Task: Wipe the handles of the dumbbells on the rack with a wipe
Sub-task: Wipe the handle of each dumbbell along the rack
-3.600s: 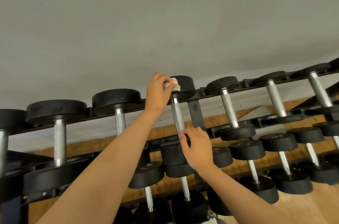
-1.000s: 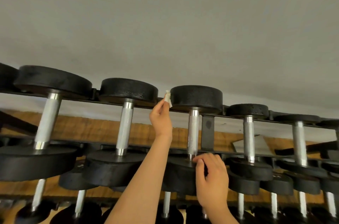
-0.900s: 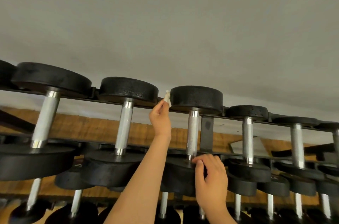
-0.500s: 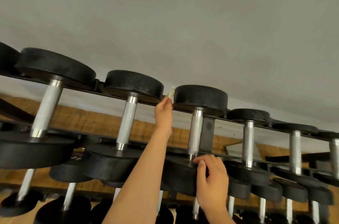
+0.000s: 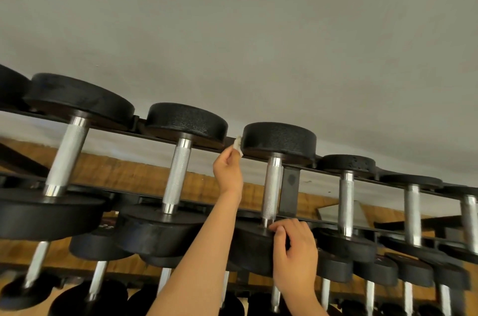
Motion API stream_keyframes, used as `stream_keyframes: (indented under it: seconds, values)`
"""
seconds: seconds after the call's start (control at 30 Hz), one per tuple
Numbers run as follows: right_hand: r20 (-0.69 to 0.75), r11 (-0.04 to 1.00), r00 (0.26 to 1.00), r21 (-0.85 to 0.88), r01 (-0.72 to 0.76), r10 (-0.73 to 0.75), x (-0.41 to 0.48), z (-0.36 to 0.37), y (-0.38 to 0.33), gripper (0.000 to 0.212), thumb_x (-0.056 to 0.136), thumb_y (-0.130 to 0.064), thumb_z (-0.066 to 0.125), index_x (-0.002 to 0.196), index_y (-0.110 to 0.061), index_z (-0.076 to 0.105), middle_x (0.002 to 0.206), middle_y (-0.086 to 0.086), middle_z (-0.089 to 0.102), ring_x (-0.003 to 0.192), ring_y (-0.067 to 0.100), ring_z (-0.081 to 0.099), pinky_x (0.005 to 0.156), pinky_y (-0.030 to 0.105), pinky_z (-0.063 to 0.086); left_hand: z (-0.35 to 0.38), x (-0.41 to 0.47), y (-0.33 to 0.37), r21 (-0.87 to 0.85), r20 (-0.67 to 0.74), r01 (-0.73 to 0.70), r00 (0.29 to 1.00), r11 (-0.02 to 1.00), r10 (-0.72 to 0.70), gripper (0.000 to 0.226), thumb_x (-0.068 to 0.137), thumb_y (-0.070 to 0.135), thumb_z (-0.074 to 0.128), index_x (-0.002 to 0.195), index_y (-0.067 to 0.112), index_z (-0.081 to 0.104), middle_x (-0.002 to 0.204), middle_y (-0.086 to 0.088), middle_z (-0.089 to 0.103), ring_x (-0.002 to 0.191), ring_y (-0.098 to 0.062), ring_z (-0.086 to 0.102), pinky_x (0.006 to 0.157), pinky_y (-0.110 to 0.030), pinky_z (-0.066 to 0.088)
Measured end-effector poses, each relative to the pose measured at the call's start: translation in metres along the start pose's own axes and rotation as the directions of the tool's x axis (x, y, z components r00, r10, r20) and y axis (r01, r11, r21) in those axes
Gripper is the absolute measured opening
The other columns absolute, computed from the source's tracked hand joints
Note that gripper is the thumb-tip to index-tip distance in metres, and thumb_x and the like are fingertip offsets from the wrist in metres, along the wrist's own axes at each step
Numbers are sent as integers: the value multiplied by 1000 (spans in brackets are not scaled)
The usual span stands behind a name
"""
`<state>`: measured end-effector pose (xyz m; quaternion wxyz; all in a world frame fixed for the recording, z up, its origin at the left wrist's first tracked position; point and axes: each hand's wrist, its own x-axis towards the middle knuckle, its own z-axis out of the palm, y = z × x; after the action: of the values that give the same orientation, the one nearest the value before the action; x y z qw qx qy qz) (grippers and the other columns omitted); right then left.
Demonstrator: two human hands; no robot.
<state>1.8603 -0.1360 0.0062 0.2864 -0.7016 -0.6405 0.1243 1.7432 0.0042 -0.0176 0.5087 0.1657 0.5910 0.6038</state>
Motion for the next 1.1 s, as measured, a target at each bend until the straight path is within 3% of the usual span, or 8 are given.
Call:
stream_keyframes:
  seconds: [0.13, 0.27, 0.37, 0.5, 0.6, 0.7, 1.0, 1.1]
  values:
    - [1, 1000, 1000, -6, 15, -15, 0, -1, 0, 33, 91, -34, 33, 76, -29, 62, 73, -21, 53, 79, 2, 51, 71, 16, 36, -7, -4, -3, 18, 26, -36, 999, 999, 35, 17, 97, 13, 54, 102, 16, 70, 97, 1, 70, 97, -7, 63, 88, -21, 50]
    - [-9, 1000, 1000, -1, 26, -26, 0, -2, -2, 33, 91, -32, 33, 76, -28, 62, 74, -20, 54, 78, 3, 52, 71, 16, 38, 0, 1, 9, -13, 18, 44, 999, 999, -44, 28, 99, 12, 50, 124, 11, 62, 115, 1, 64, 108, -7, 56, 89, -17, 44]
    - [-14, 999, 999, -4, 34, -34, 0, -2, -1, 33, 91, -31, 33, 76, -28, 62, 73, -18, 54, 76, 5, 52, 70, 16, 37, 2, -4, 11, -30, -17, 49, 999, 998, -50, 27, 98, 12, 52, 123, 9, 64, 114, 1, 66, 108, -8, 58, 94, -21, 46]
    - [-20, 999, 999, 3, 41, -40, 0, -2, -1, 33, 91, -30, 34, 75, -26, 62, 72, -17, 54, 74, 5, 51, 67, 19, 39, -2, -26, 9, -71, -82, -67, 995, 995, 61, 22, 93, 10, 60, 113, 11, 69, 98, 7, 71, 94, 3, 65, 82, -13, 52]
    - [-32, 999, 999, 19, 41, -41, 0, -2, -1, 34, 91, -29, 34, 74, -23, 63, 72, -15, 55, 73, 7, 52, 65, 26, 44, 4, -39, 19, -77, -94, -192, 978, 978, 185, 24, 91, 11, 63, 114, 13, 69, 107, 2, 72, 102, -1, 65, 86, -13, 51]
    - [-34, 999, 999, 28, 42, -41, 0, -2, -1, 36, 92, -30, 34, 76, -21, 64, 73, -12, 57, 74, 9, 52, 65, 31, 47, 13, -46, 32, -25, 5, -325, 945, 945, 326, 26, 91, 10, 63, 113, 22, 67, 118, 4, 68, 113, 0, 60, 92, -14, 49]
    - [-34, 998, 998, 33, 52, -50, 0, -2, 1, 33, 91, -28, 35, 76, -21, 64, 74, -13, 57, 75, 7, 51, 67, 31, 46, 21, -52, 29, 225, 358, -735, 673, 640, 647, 30, 88, 5, 66, 118, 8, 68, 128, 4, 61, 125, -3, 53, 112, -26, 37]
    - [-37, 998, 998, 36, 46, -45, 0, -3, 0, 33, 91, -29, 35, 76, -22, 64, 75, -15, 56, 75, 5, 51, 68, 28, 45, 23, -47, 35, 213, 293, -680, 729, 701, 618, 25, 90, 7, 64, 114, 11, 69, 125, 9, 62, 121, 7, 52, 113, -30, 38]
